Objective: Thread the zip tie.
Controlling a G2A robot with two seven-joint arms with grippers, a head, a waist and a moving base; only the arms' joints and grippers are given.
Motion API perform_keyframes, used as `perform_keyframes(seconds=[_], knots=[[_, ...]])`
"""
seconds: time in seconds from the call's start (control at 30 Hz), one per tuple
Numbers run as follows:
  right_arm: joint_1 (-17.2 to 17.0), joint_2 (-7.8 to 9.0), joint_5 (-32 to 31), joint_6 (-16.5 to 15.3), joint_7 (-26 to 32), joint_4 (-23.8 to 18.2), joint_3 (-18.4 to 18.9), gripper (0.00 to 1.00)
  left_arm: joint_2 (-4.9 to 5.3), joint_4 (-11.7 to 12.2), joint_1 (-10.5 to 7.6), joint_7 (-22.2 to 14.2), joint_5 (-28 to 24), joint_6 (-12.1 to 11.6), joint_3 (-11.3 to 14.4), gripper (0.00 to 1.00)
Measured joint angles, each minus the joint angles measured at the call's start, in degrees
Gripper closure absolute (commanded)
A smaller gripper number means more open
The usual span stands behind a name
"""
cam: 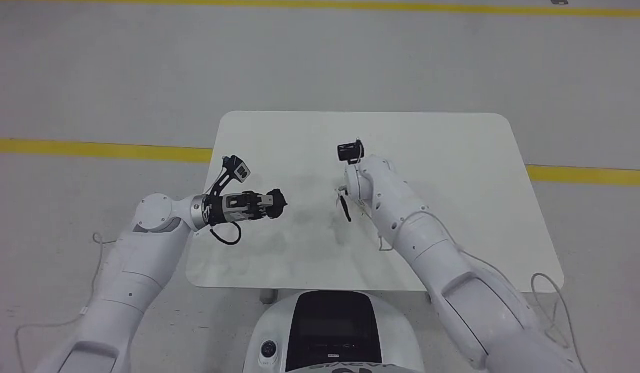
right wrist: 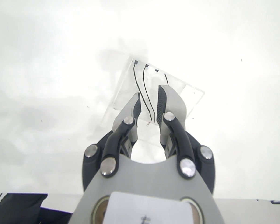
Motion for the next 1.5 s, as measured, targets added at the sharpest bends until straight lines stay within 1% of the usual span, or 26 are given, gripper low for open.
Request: perform_keyframes(seconds=[0.5,0.73,1.03,1.33,1.37,1.5], knots=[[2.61,-1.26,2.01,-1.36,-2.13,6.35,-0.71,0.84,0.0,0.0,0.0,0.0,0.0,0.0,0.0,1.0],[3.48,-1.78,2.65,-1.31,-3.55,8.61,-0.94,0.82,0.0,0.0,0.0,0.0,0.0,0.0,0.0,1.0],[4.38,-2.38,3.19,-1.48,-4.37,10.85,-1.31,0.84,0.0,0.0,0.0,0.0,0.0,0.0,0.0,1.0],[5.26,-2.93,3.62,-1.59,-4.64,12.99,-1.63,0.97,0.0,0.0,0.0,0.0,0.0,0.0,0.0,1.0],[5.36,-2.98,3.67,-1.6,-4.64,13.19,-1.66,1.0,0.0,0.0,0.0,0.0,0.0,0.0,0.0,1.0],[5.7,-3.21,3.76,-1.57,-4.77,13.85,-1.81,1.0,0.0,0.0,0.0,0.0,0.0,0.0,0.0,1.0]])
